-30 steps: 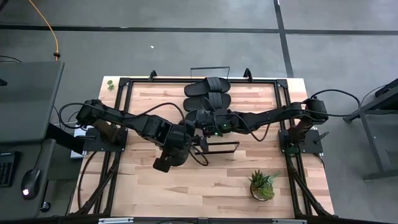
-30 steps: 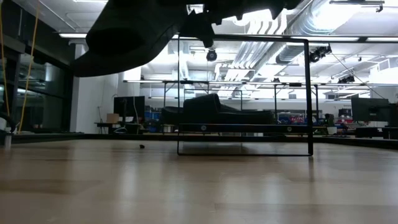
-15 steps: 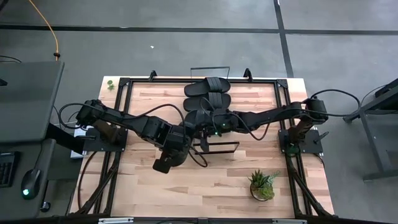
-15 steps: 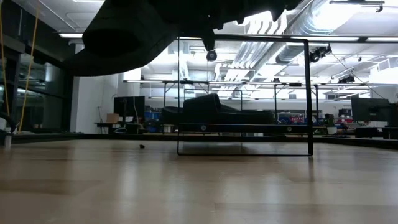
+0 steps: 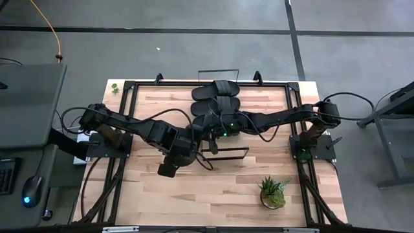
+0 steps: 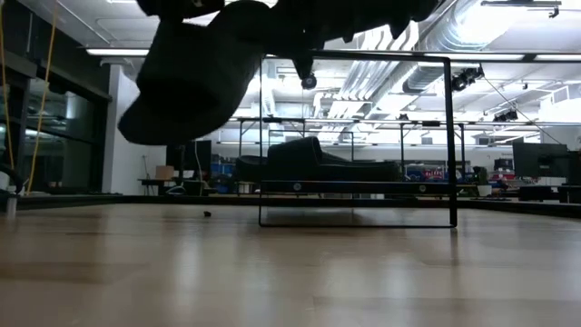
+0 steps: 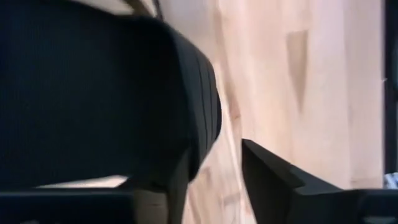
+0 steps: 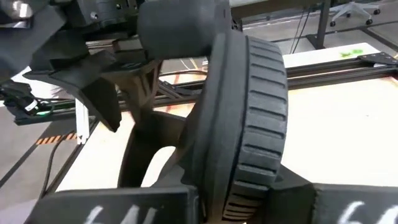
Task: Pick and place slides into the shelf
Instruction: Put the black slide on the shelf
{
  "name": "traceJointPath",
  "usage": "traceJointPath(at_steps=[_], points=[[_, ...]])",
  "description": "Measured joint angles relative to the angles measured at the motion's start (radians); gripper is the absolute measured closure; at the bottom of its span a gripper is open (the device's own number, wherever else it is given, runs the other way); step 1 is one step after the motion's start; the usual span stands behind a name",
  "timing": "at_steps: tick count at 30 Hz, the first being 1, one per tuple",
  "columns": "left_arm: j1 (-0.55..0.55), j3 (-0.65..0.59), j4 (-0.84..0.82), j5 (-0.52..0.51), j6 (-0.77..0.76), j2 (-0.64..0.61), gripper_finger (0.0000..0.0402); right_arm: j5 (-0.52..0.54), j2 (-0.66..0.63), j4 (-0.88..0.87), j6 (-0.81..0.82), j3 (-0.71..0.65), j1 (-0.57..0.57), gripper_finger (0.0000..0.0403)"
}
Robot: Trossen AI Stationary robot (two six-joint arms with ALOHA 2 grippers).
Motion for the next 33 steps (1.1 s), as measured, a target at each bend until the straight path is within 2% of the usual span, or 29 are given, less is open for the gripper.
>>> traceJointPath(at_steps=[6, 11, 17, 25, 29, 33], points=[[0.000, 0.000, -0.086, -0.117, -0.043, -0.011, 0.0204, -0.009, 0.000, 0.003, 0.000, 0.000, -0.035, 0.0365], [0.000, 0.000, -0.115, -0.225, -0.069, -0.063, 0.0173, -0.058, 0.000, -0.006, 0.007, -0.003, -0.073, 0.0366], [0.000, 0.000, -0.059, -0.361, -0.118, -0.157, 0.0168, -0.125, -0.008, 0.043, 0.046, -0.003, -0.138, 0.0367], [0.000, 0.000, 0.054, -0.487, -0.157, -0.230, 0.0167, -0.112, -0.108, 0.069, 0.053, -0.004, -0.188, 0.0367], [0.000, -0.031, 0.086, -0.584, -0.157, -0.247, 0.0167, -0.050, -0.190, 0.127, 0.054, -0.057, -0.192, 0.0367], [0.000, -0.132, 0.213, -0.615, -0.148, -0.305, 0.0167, -0.040, -0.298, 0.245, 0.097, -0.174, -0.202, 0.0367]])
